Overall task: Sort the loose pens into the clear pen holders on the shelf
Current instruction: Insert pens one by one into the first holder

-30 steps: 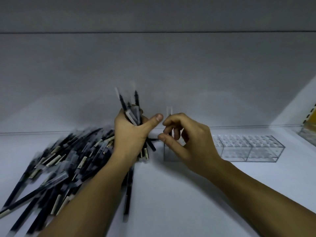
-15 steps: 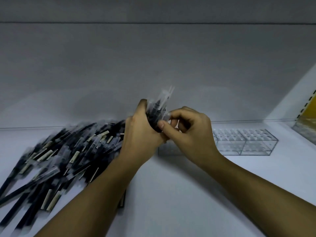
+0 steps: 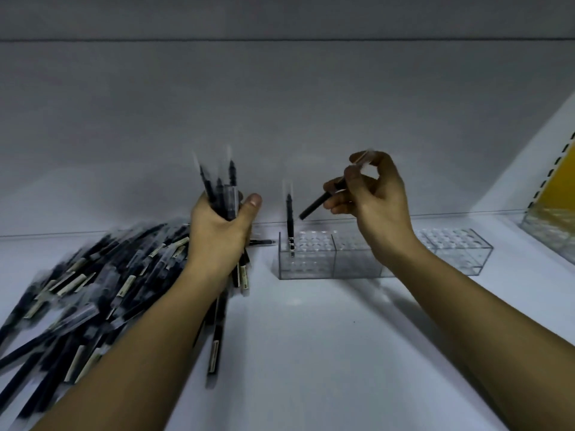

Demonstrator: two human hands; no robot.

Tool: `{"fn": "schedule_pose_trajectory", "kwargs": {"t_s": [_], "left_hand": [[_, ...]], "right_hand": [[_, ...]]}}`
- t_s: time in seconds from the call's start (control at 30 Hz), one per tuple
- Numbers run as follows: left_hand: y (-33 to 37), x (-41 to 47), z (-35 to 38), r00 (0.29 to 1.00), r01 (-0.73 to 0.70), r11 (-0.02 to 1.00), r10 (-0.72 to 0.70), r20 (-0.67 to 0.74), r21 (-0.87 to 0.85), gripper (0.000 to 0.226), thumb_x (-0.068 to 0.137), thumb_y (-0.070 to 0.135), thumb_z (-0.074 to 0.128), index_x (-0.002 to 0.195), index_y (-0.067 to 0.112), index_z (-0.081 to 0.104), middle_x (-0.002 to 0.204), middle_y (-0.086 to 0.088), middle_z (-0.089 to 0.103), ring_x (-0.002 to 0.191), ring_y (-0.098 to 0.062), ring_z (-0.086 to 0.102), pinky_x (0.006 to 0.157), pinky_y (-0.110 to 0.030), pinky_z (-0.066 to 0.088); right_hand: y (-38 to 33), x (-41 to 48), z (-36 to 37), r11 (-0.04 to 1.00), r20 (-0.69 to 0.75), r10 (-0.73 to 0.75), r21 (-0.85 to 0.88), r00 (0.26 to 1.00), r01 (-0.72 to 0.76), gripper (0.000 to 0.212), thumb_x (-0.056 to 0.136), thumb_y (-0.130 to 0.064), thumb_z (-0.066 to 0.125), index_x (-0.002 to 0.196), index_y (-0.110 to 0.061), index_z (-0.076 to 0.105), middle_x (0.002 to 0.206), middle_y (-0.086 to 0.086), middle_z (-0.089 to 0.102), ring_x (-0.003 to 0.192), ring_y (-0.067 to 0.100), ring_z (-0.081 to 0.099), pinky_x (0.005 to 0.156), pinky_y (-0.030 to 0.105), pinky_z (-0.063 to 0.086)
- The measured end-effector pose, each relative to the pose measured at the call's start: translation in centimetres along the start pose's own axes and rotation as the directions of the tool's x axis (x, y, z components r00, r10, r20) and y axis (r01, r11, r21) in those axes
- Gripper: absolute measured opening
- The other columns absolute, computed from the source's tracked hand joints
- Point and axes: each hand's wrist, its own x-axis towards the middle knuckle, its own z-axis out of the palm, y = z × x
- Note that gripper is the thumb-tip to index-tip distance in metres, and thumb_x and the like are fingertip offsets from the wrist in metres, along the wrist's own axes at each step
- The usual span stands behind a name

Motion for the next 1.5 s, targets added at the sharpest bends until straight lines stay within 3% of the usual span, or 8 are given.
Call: {"fn": "schedule_pose_trajectory", "kwargs": {"t_s": [0.2, 0.43, 0.6, 0.77, 0.93, 1.27, 1.37, 1.5], "left_hand": [[-0.1, 0.0, 0.0, 1.000, 0.028, 0.993, -0.029, -0.006, -0.113, 0.014, 0.093, 0.025, 0.067, 0.098, 0.016, 0.058, 0.071, -0.003, 0.061, 0.062, -0.015, 0.058, 0.061, -0.036, 0.049], [-0.3, 0.2, 0.4, 0.999, 0.024, 0.991, -0.018, 0.043, -0.133, 0.018, 0.093, 0.013, 0.067, 0.108, 0.022, 0.062, 0.082, 0.006, 0.071, 0.077, -0.008, 0.068, 0.079, -0.032, 0.055], [0.0, 0.1, 0.3, 0.997, -0.005, 0.994, 0.013, 0.073, -0.109, 0.021, 0.093, 0.010, 0.066, 0.113, 0.016, 0.062, 0.093, 0.001, 0.073, 0.078, -0.005, 0.069, 0.072, -0.018, 0.053], [0.2, 0.2, 0.1, 0.997, -0.013, 0.997, 0.019, 0.081, -0.077, 0.022, 0.092, 0.009, 0.067, 0.113, 0.017, 0.066, 0.095, 0.006, 0.073, 0.082, -0.009, 0.071, 0.076, -0.022, 0.056], [0.2, 0.0, -0.1, 0.994, 0.021, 0.998, -0.015, 0.107, -0.058, 0.024, 0.091, 0.013, 0.070, 0.112, 0.023, 0.069, 0.110, 0.007, 0.074, 0.105, -0.016, 0.070, 0.099, -0.044, 0.053], [0.9, 0.0, -0.4, 0.993, 0.013, 0.993, 0.002, 0.122, -0.119, 0.016, 0.093, 0.013, 0.067, 0.108, 0.011, 0.070, 0.100, 0.003, 0.077, 0.088, -0.016, 0.074, 0.086, -0.038, 0.058], [1.2, -0.1, -0.5, 0.989, -0.018, 0.993, 0.035, 0.142, -0.117, 0.017, 0.094, 0.012, 0.066, 0.111, 0.012, 0.068, 0.101, 0.005, 0.077, 0.088, -0.016, 0.074, 0.083, -0.036, 0.058], [1.9, -0.5, -0.7, 0.969, -0.078, 0.994, 0.093, 0.228, -0.075, 0.013, 0.093, 0.013, 0.067, 0.106, 0.011, 0.070, 0.095, 0.004, 0.077, 0.088, -0.013, 0.074, 0.079, -0.030, 0.060]], "right_hand": [[0.4, -0.1, -0.1, 0.989, 0.132, -0.074, -0.121, 0.988, 0.090, 0.013, 0.104, -0.002, 0.051, 0.104, -0.015, 0.051, 0.087, 0.011, 0.070, 0.070, 0.021, 0.069, 0.066, 0.034, 0.057], [1.5, -1.2, 1.0, 0.923, 0.276, -0.179, -0.285, 0.944, 0.258, 0.016, 0.101, -0.012, 0.060, 0.114, -0.020, 0.056, 0.089, 0.002, 0.069, 0.087, 0.020, 0.073, 0.077, 0.044, 0.062], [2.0, -1.3, 1.8, 0.758, 0.388, -0.315, -0.446, 0.866, 0.475, 0.037, 0.100, -0.018, 0.062, 0.137, -0.020, 0.055, 0.087, -0.016, 0.060, 0.082, 0.009, 0.066, 0.075, 0.029, 0.057], [2.4, -1.5, 2.9, 0.650, 0.414, -0.349, -0.540, 0.841, 0.535, 0.058, 0.096, -0.014, 0.068, 0.149, -0.017, 0.045, 0.073, -0.020, 0.047, 0.065, -0.002, 0.052, 0.067, 0.007, 0.040], [2.3, -1.5, 2.9, 0.648, 0.399, -0.337, -0.559, 0.853, 0.518, 0.064, 0.096, -0.016, 0.070, 0.153, -0.016, 0.041, 0.077, -0.016, 0.052, 0.067, 0.004, 0.057, 0.071, 0.009, 0.046], [2.8, -2.0, 3.1, 0.669, 0.361, -0.246, -0.608, 0.900, 0.427, 0.079, 0.091, -0.029, 0.075, 0.156, -0.026, 0.031, 0.087, -0.008, 0.060, 0.079, 0.008, 0.060, 0.072, 0.020, 0.053], [2.0, -2.3, 2.9, 0.715, 0.216, -0.320, -0.584, 0.923, 0.384, 0.058, 0.091, -0.033, 0.074, 0.143, -0.026, 0.049, 0.088, -0.010, 0.057, 0.080, 0.008, 0.058, 0.066, 0.011, 0.043], [0.7, -2.5, 3.2, 0.889, 0.169, -0.258, -0.344, 0.951, 0.302, 0.024, 0.095, -0.025, 0.072, 0.119, -0.022, 0.071, 0.075, -0.010, 0.057, 0.069, 0.009, 0.055, 0.062, 0.023, 0.045]]}}
